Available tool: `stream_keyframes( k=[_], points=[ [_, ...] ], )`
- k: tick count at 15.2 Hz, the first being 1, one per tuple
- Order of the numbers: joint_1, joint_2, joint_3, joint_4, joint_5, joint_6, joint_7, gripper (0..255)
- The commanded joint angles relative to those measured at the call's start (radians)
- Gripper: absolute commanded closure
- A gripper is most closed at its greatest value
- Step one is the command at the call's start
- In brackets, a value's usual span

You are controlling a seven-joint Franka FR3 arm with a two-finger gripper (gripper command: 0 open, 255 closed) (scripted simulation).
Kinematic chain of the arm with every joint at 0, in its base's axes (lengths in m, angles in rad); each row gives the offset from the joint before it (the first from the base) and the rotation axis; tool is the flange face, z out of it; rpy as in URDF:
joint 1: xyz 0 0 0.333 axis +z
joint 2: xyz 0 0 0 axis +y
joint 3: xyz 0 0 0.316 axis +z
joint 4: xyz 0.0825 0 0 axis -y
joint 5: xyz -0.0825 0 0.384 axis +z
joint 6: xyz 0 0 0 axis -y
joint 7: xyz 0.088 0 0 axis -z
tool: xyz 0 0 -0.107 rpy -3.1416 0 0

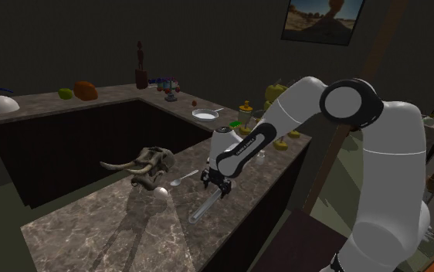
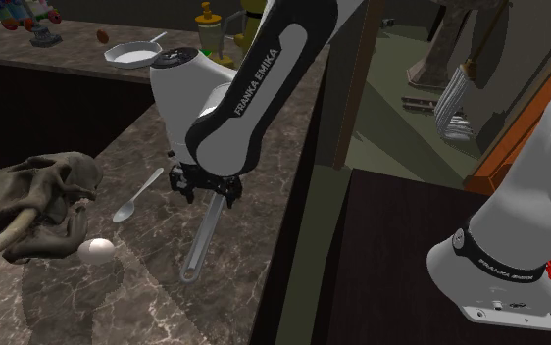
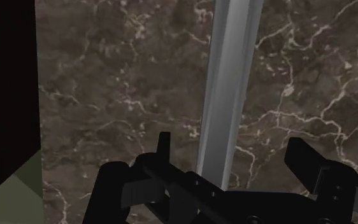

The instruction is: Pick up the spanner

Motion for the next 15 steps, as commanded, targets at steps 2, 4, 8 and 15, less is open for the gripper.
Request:
stream_keyframes(
  k=[2, 4, 8, 15],
  points=[
    [0.010, 0.047, -0.019, 0.020, -0.014, 0.026, 0.023, 0],
    [0.017, 0.071, -0.028, 0.024, -0.026, 0.045, 0.031, 0],
    [0.026, 0.103, -0.041, 0.031, -0.039, 0.070, 0.041, 0],
    [0.026, 0.105, -0.041, 0.033, -0.039, 0.069, 0.040, 255]
  ],
)
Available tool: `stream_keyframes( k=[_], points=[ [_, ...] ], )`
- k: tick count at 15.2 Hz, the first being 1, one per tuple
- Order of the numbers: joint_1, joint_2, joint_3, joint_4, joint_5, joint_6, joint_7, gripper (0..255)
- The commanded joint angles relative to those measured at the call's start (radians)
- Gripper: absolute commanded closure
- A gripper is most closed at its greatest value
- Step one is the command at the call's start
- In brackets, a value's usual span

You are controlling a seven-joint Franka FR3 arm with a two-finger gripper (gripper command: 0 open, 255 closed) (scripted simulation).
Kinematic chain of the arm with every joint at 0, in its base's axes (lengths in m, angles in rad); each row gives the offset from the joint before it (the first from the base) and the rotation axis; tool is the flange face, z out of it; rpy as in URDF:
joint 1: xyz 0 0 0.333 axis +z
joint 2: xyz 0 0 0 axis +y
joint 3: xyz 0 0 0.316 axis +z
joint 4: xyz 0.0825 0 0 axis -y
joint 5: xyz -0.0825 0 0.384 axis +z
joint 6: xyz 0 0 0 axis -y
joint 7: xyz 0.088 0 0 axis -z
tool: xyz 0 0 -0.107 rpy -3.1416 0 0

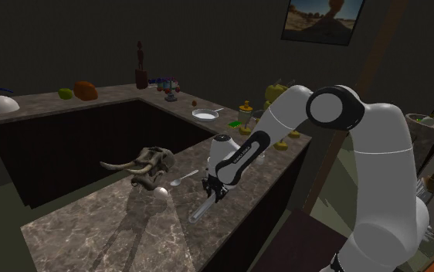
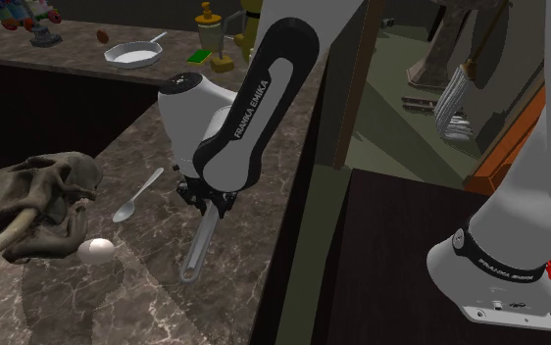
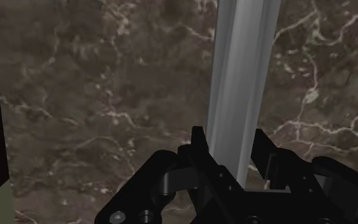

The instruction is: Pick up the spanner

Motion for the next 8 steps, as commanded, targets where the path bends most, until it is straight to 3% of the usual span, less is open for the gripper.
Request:
stream_keyframes(
  k=[1, 8],
  points=[
    [0.000, 0.001, 0.000, 0.000, 0.000, 0.000, 0.000, 255],
    [-0.018, -0.062, 0.025, -0.015, 0.027, -0.048, -0.019, 255]
  ],
)
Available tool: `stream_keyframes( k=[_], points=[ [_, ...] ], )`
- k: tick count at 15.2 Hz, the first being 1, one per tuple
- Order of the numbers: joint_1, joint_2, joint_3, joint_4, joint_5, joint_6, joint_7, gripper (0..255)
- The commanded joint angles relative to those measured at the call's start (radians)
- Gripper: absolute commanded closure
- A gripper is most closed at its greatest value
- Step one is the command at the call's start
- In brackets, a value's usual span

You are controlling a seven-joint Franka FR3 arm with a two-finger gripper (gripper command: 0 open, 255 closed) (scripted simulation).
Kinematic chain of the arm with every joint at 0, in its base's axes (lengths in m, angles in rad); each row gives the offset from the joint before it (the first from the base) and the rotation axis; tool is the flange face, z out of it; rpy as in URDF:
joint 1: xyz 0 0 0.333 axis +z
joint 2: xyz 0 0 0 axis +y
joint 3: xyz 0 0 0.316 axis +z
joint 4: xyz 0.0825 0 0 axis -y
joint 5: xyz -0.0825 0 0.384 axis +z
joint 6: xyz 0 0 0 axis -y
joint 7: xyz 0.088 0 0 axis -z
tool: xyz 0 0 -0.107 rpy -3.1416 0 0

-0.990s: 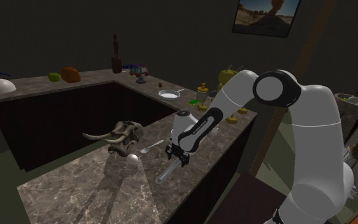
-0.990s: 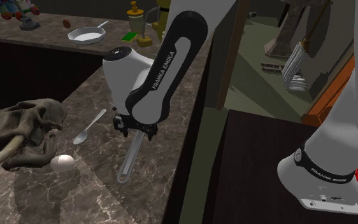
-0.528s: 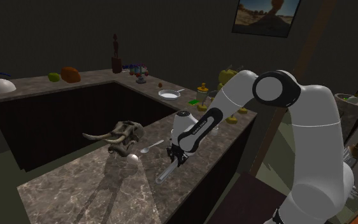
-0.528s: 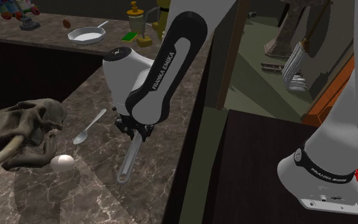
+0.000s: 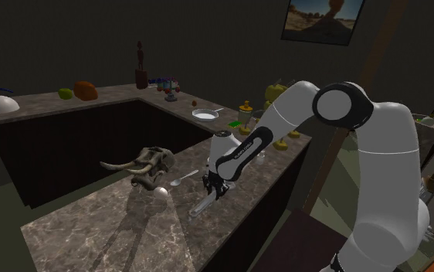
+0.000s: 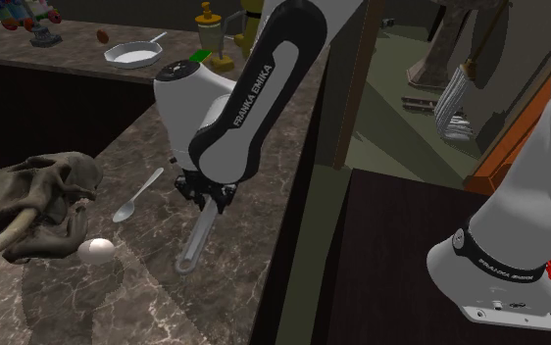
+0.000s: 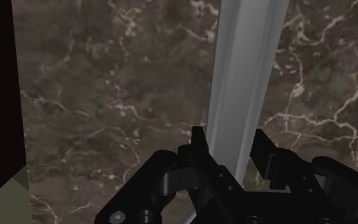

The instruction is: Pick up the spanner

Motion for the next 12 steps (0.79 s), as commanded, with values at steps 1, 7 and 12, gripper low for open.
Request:
stream_keyframes(
  k=[1, 7, 12],
  points=[
    [-0.008, -0.024, 0.010, -0.002, 0.012, -0.021, -0.009, 255],
    [-0.027, -0.094, 0.035, -0.009, 0.048, -0.083, -0.035, 255],
    [-0.035, -0.130, 0.047, -0.009, 0.067, -0.117, -0.048, 255]
  ],
)
